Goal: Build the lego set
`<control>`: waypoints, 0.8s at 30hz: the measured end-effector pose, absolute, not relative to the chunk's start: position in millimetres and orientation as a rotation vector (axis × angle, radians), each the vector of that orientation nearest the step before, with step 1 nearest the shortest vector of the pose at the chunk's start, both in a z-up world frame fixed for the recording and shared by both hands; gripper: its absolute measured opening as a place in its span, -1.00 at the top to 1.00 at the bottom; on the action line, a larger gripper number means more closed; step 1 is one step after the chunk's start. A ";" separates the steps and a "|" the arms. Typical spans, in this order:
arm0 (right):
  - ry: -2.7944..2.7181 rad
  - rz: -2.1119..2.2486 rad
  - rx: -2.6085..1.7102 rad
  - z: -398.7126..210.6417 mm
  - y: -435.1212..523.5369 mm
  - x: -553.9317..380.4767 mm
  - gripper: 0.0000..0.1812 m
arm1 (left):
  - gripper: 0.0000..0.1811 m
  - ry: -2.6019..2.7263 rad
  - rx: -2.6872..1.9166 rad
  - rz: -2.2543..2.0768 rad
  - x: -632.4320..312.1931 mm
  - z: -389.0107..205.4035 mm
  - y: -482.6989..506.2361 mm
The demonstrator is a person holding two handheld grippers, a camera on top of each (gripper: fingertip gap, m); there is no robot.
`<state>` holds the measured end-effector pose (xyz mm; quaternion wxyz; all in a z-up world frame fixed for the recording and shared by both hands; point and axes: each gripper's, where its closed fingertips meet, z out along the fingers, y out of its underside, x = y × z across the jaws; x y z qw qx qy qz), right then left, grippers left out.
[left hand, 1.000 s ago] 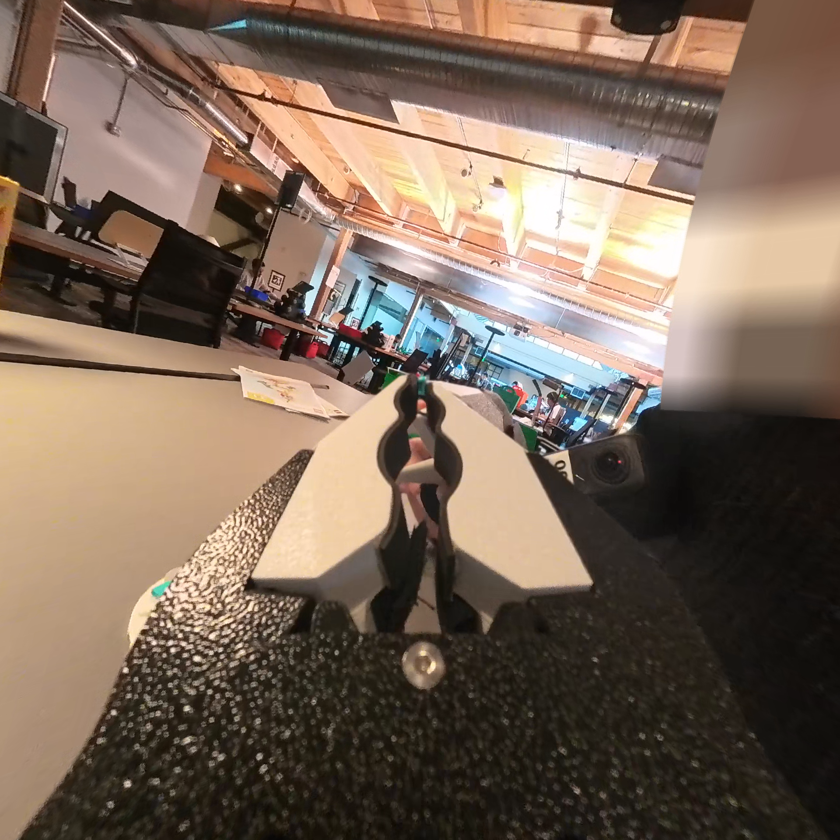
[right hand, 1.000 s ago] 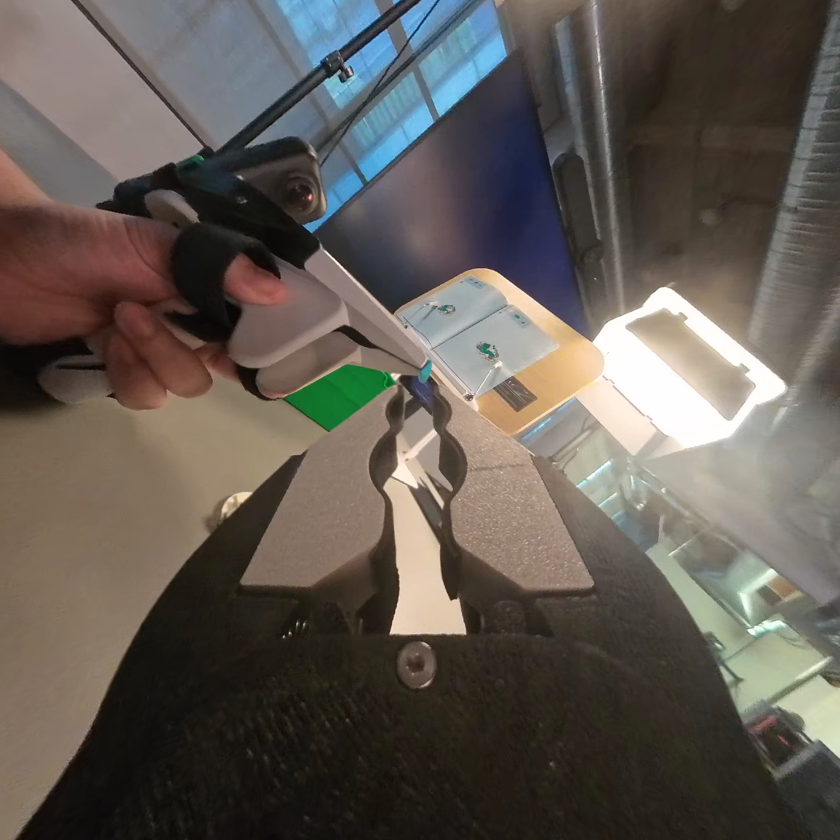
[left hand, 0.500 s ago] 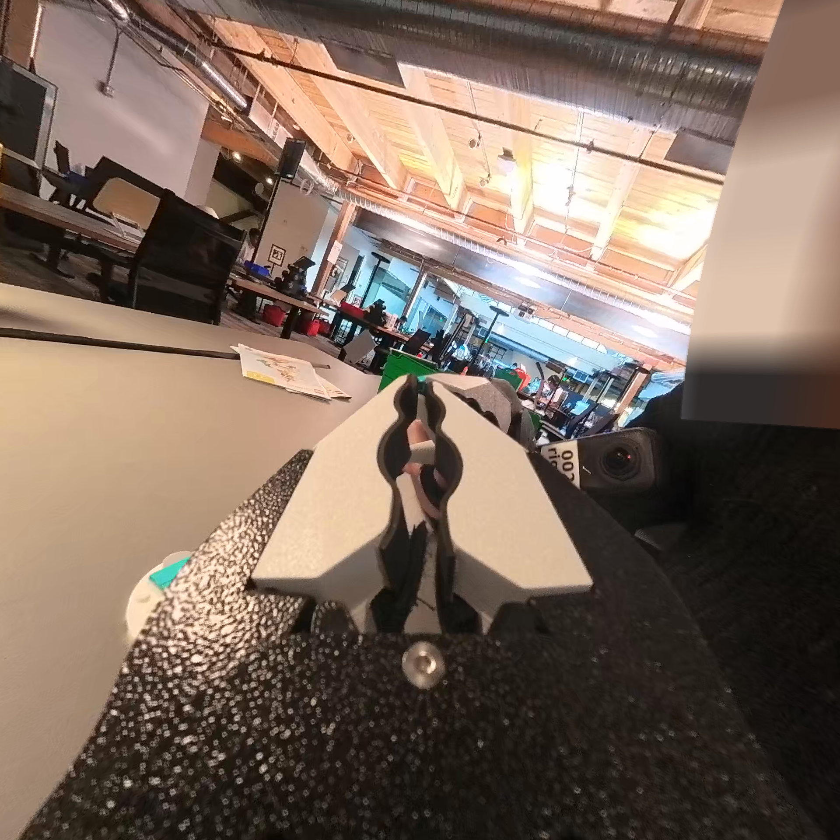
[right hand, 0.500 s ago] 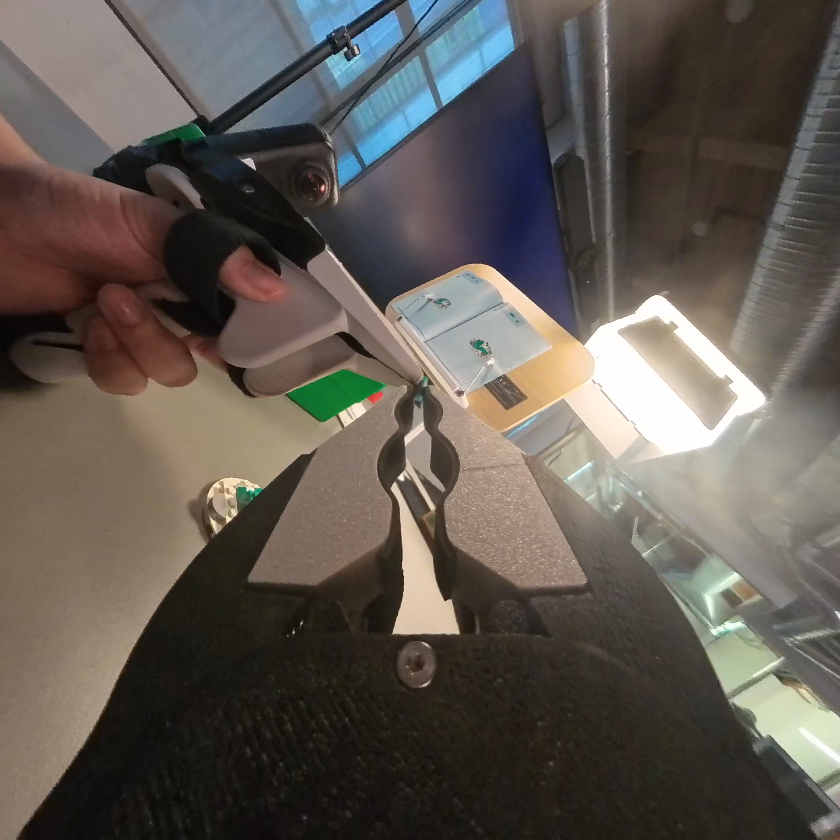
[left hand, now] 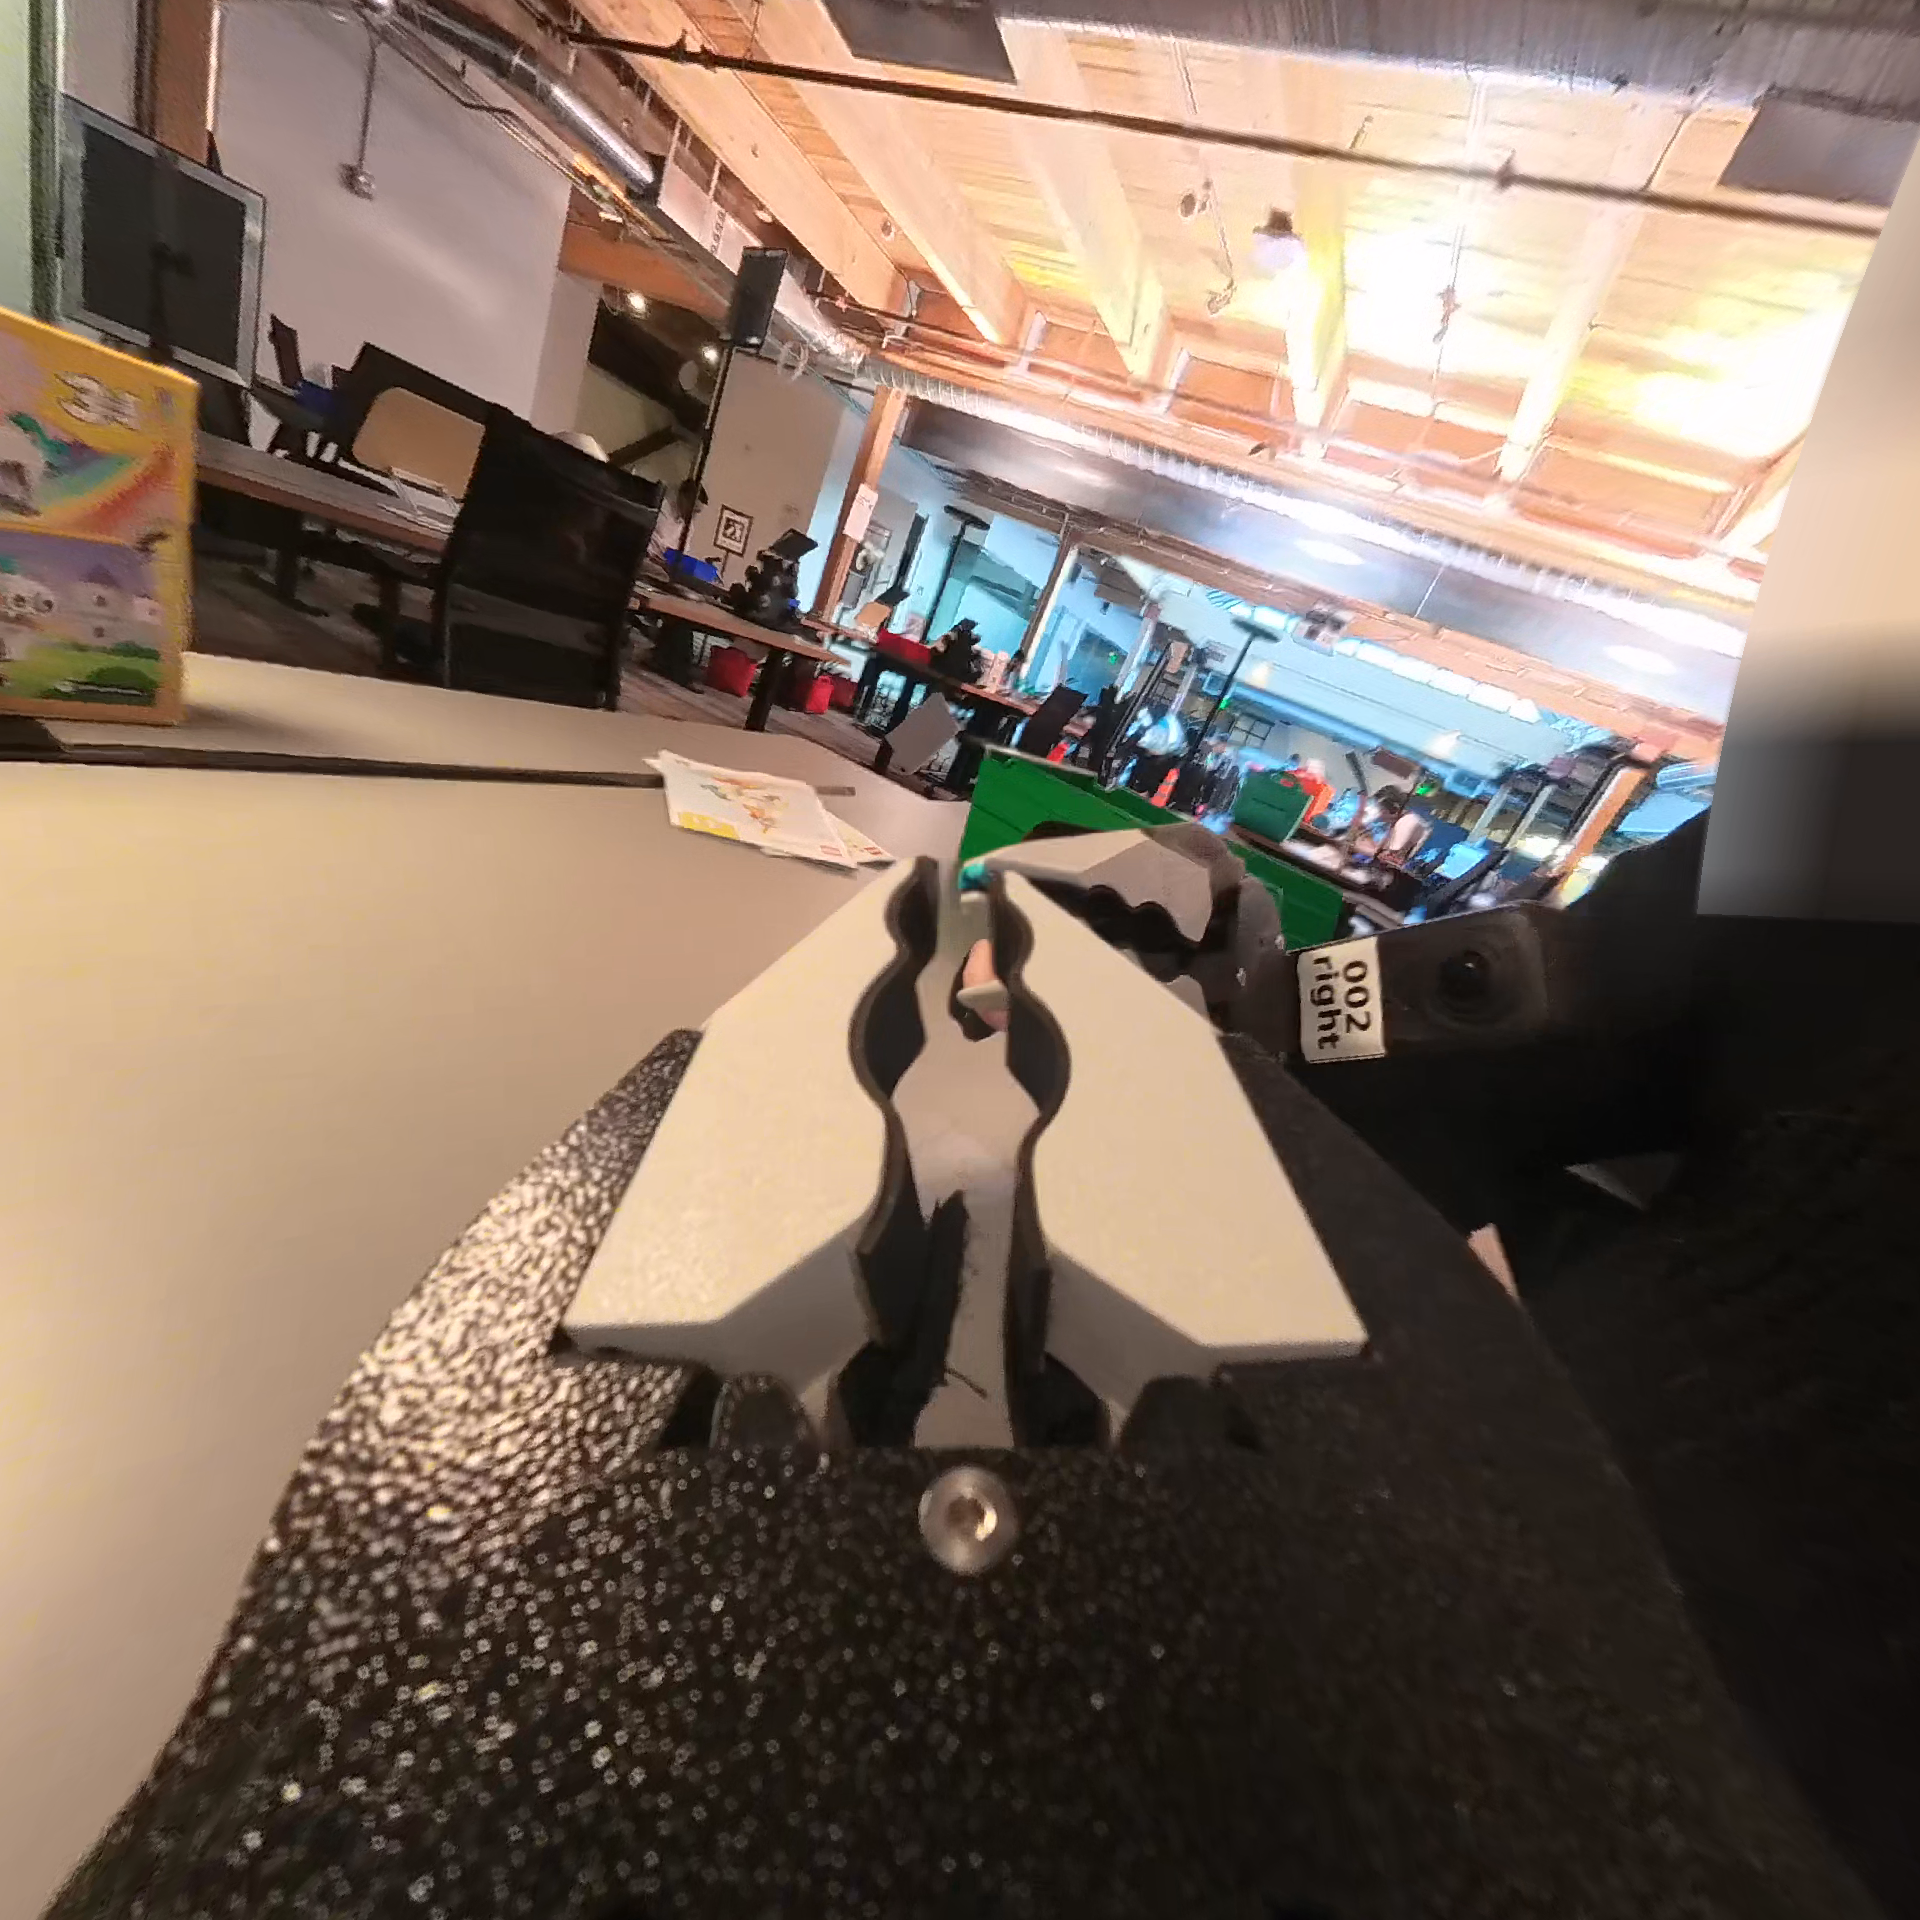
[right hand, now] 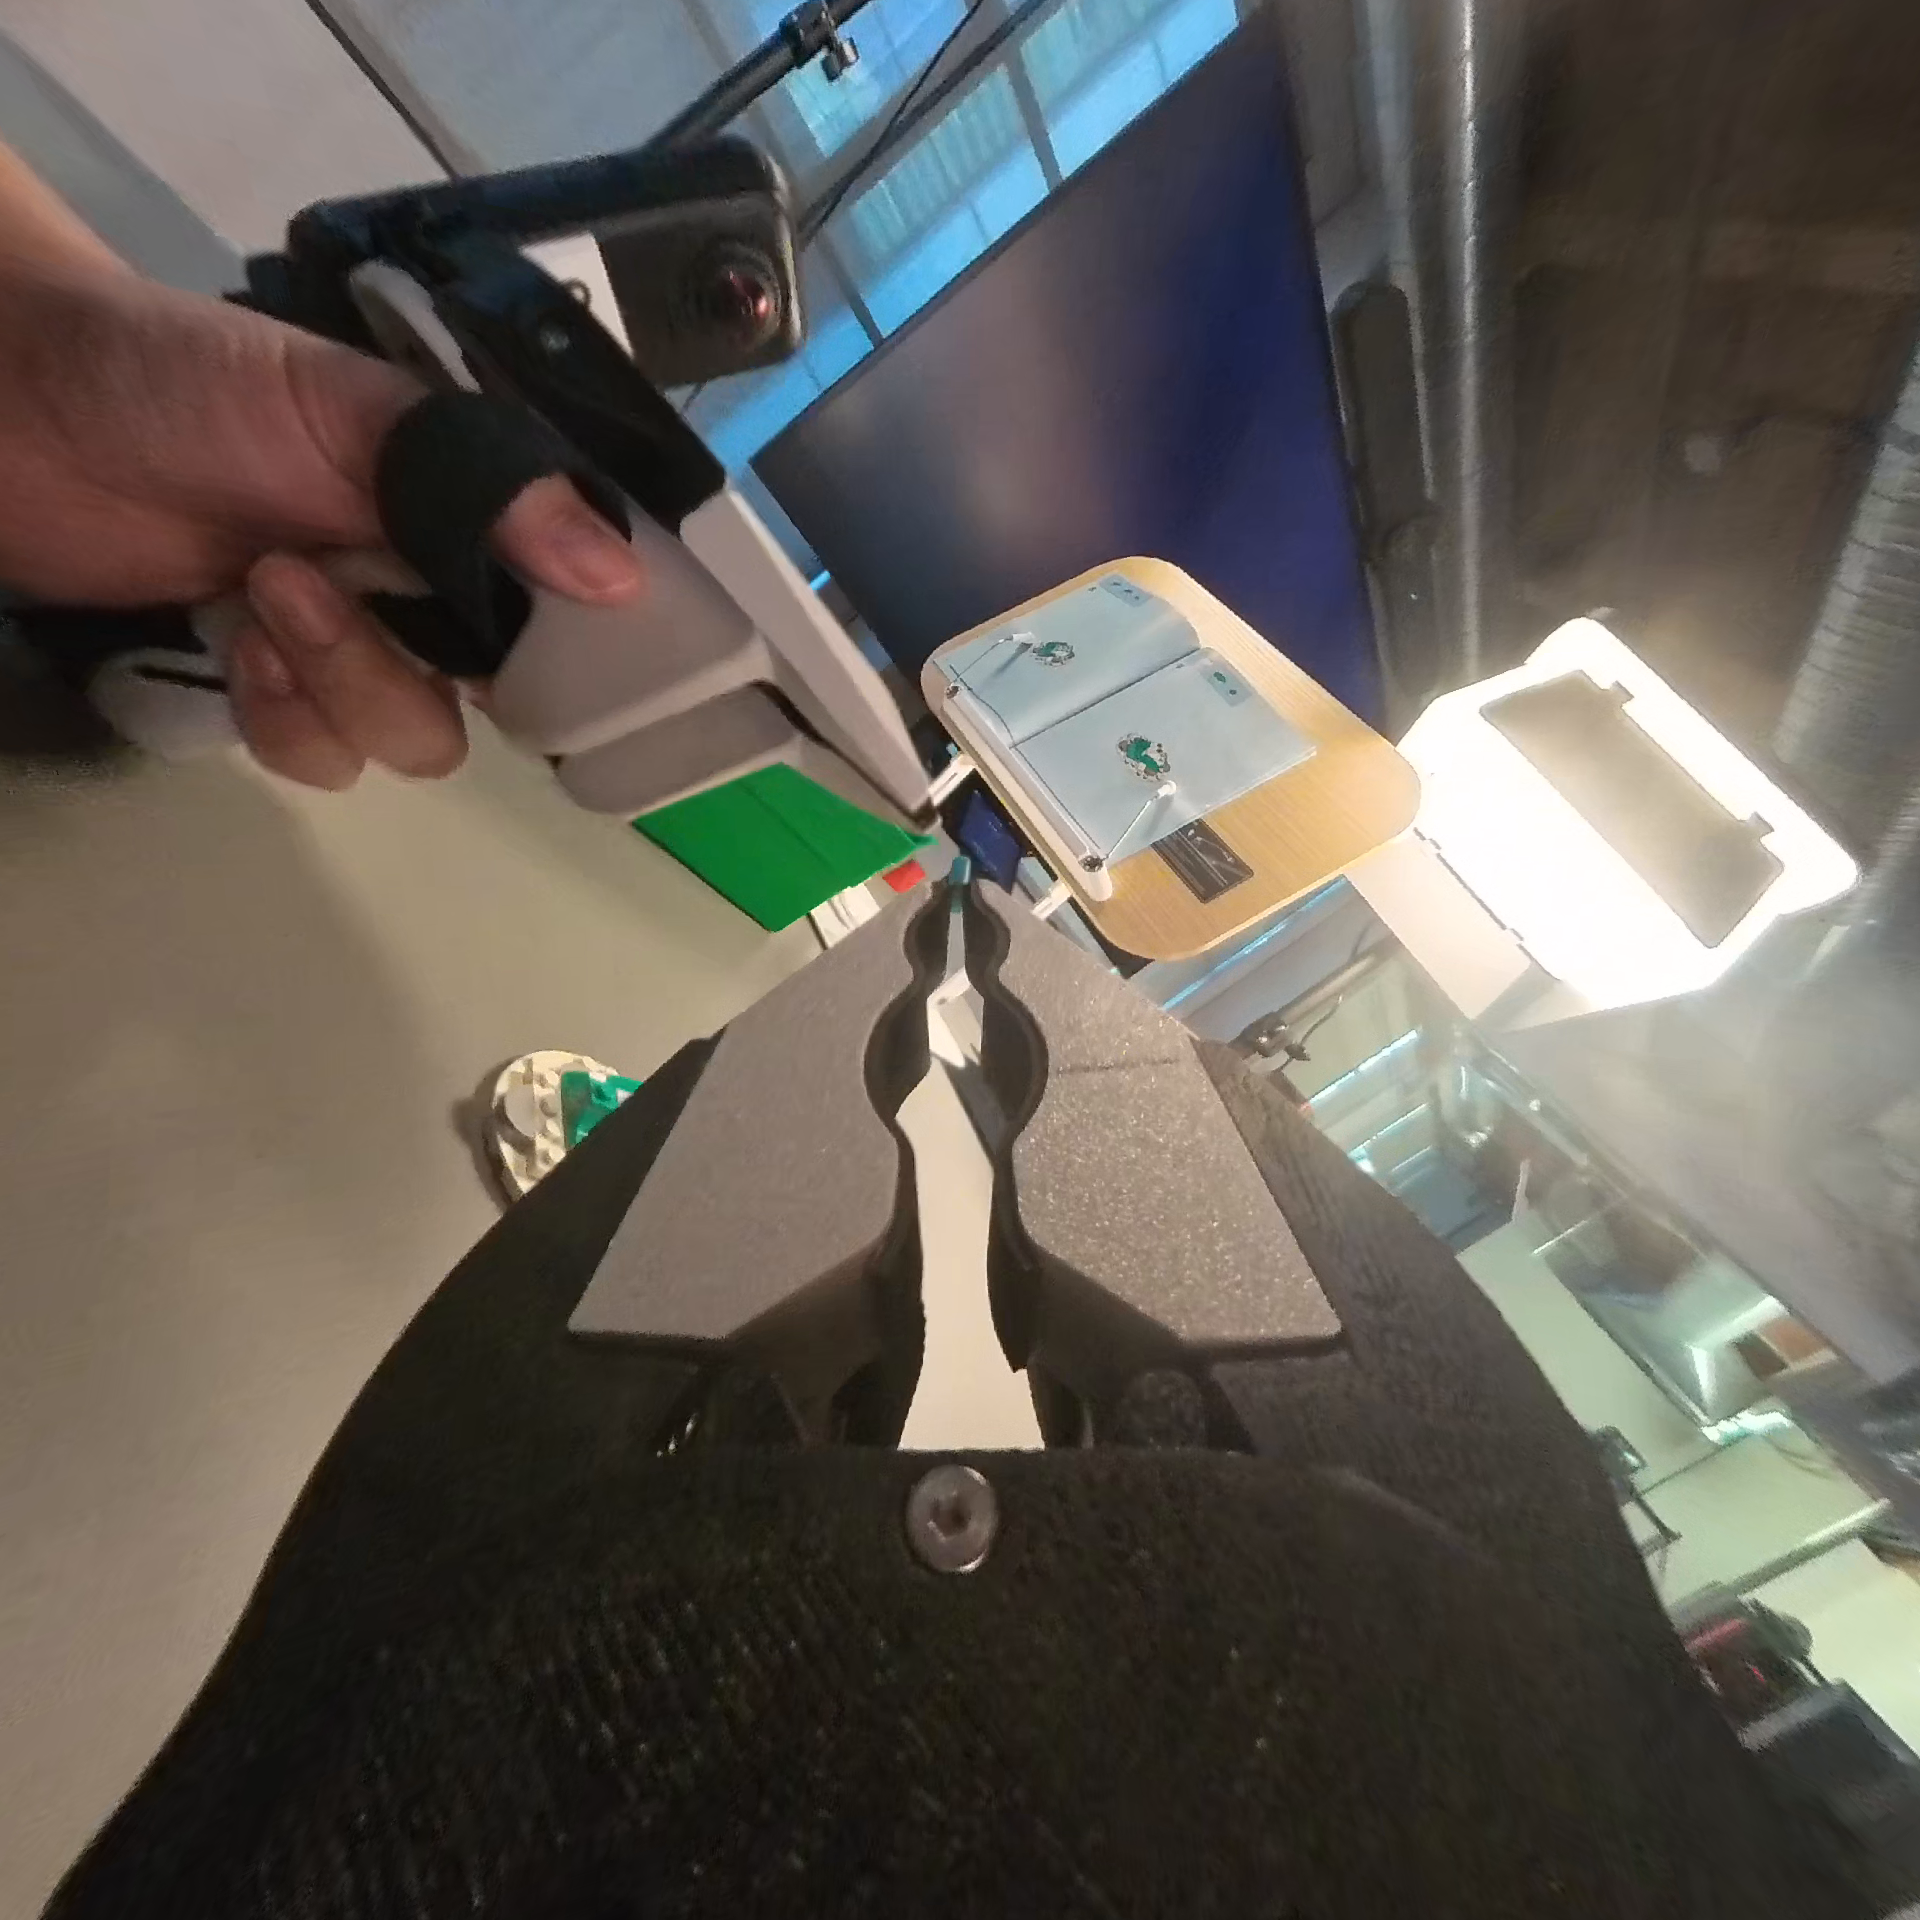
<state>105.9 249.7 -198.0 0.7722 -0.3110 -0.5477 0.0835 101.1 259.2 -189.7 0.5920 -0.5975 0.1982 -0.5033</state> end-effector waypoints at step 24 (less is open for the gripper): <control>-1.290 0.045 -0.686 -225.5 280.0 112.4 0.99 | -0.08 1.151 -2.079 -0.481 65.5 -310.6 277.6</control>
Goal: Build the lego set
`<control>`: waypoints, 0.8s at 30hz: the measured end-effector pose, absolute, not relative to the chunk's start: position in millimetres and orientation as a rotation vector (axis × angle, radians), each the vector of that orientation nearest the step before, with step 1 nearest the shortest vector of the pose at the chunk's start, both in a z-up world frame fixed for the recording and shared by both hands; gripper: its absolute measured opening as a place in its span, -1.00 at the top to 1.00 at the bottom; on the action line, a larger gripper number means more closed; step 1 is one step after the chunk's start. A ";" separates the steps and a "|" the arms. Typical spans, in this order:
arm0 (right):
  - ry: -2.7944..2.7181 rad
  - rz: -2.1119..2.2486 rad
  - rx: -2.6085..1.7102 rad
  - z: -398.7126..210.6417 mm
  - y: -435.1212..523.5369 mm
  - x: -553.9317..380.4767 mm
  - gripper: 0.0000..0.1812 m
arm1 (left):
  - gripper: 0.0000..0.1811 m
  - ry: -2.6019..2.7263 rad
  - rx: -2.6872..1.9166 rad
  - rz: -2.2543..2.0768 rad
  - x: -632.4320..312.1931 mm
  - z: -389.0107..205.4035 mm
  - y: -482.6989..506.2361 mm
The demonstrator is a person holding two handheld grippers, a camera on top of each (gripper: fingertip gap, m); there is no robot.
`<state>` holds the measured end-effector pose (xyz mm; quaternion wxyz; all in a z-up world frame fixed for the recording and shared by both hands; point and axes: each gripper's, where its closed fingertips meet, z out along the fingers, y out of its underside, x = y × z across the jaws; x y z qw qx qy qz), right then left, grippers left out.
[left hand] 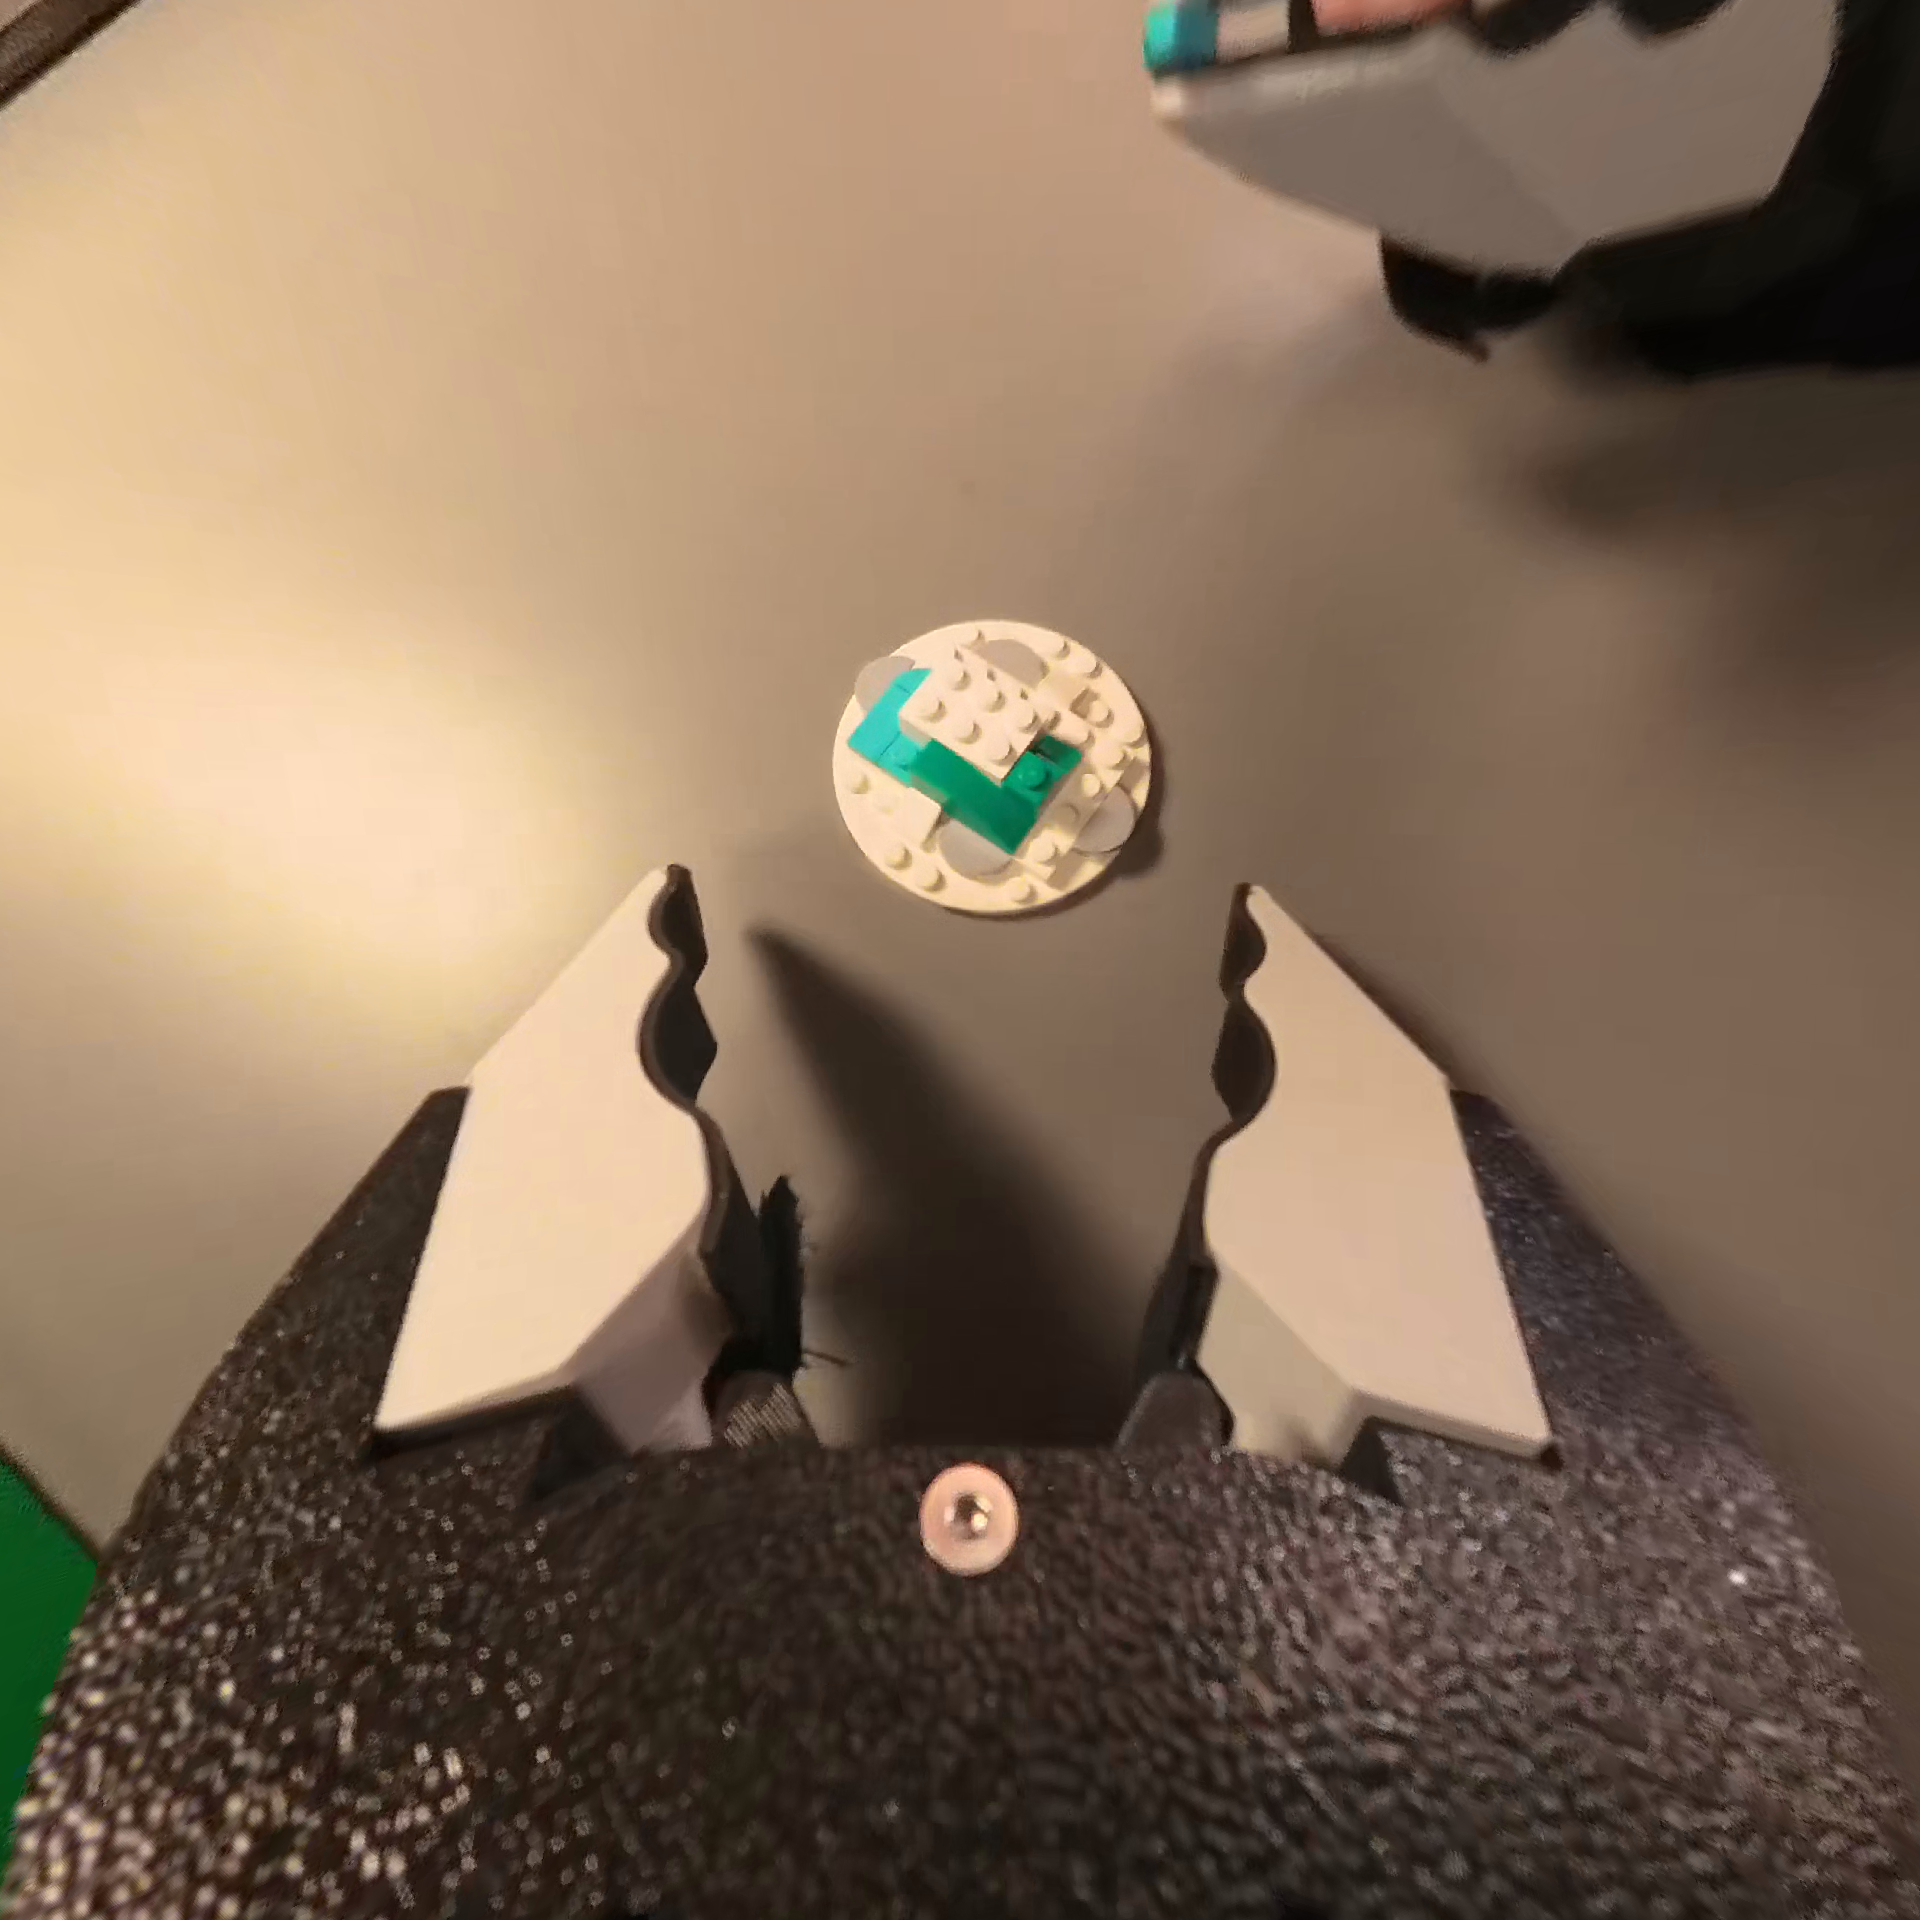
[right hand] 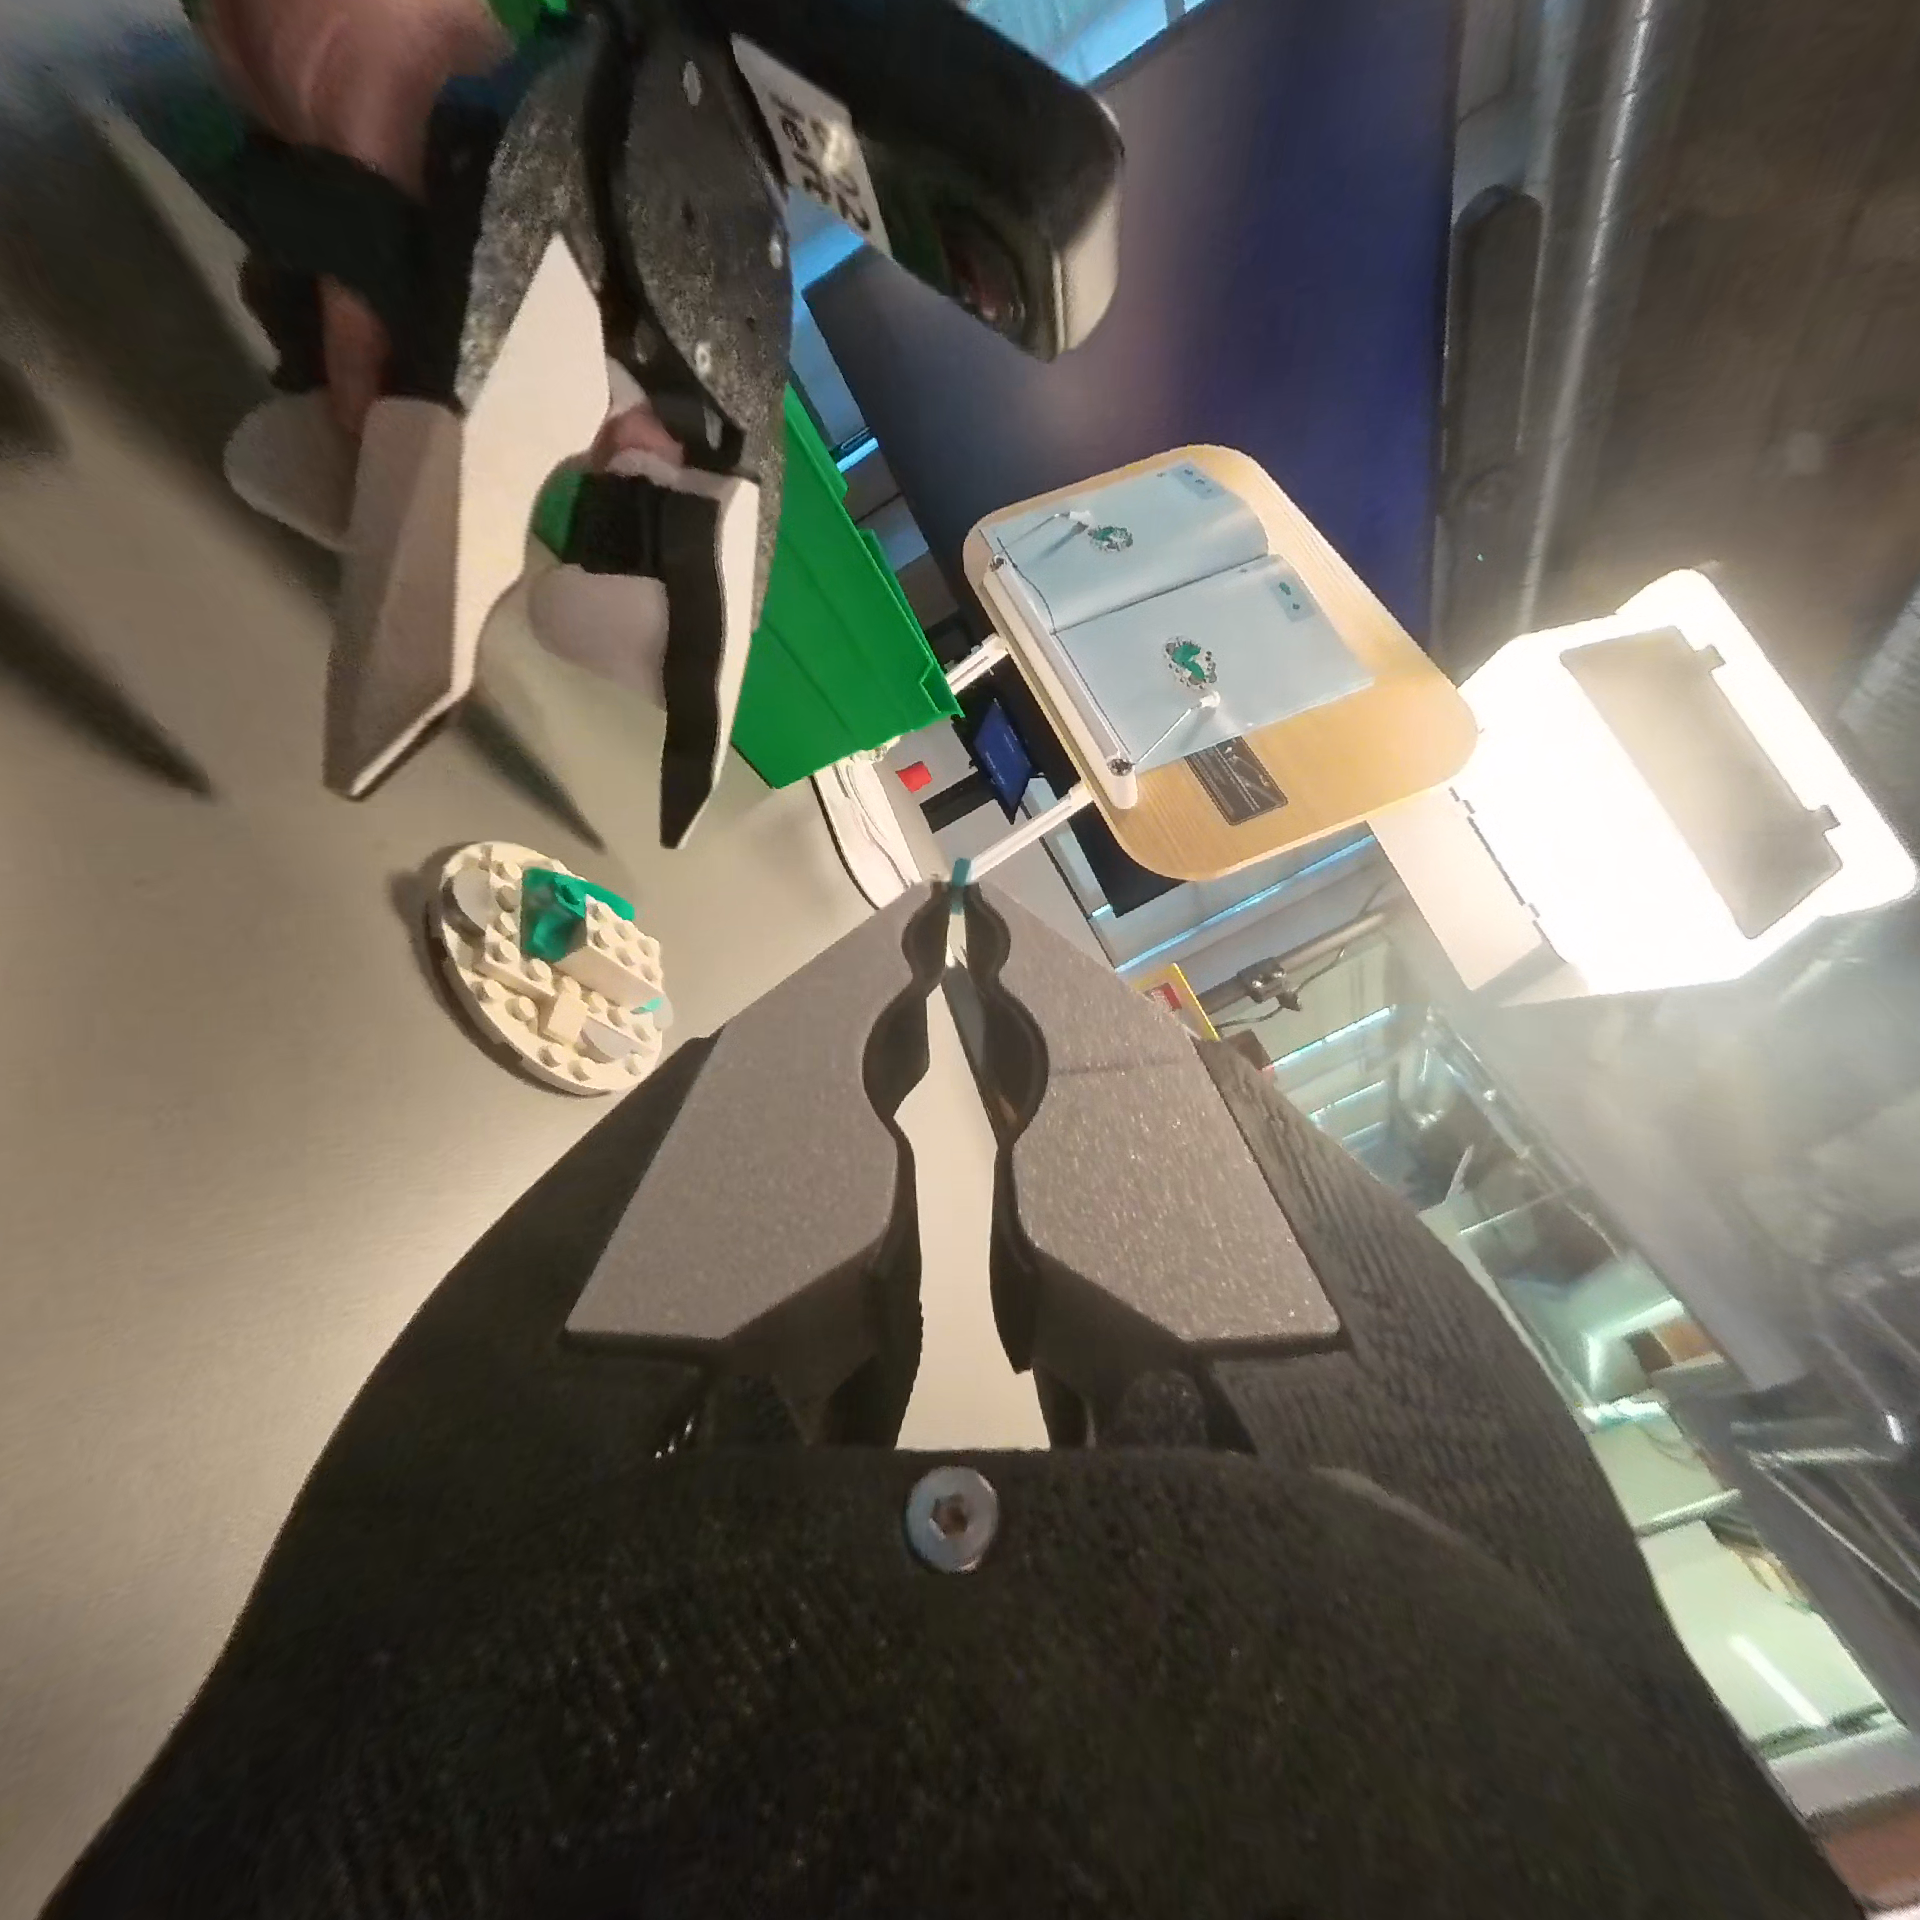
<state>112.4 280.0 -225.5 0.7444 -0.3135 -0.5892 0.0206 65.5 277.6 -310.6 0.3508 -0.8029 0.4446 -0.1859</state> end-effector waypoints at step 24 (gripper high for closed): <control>-1.276 0.090 -0.692 -223.9 280.6 113.9 0.99 | 0.15 1.219 -2.162 -0.355 44.2 -318.7 302.0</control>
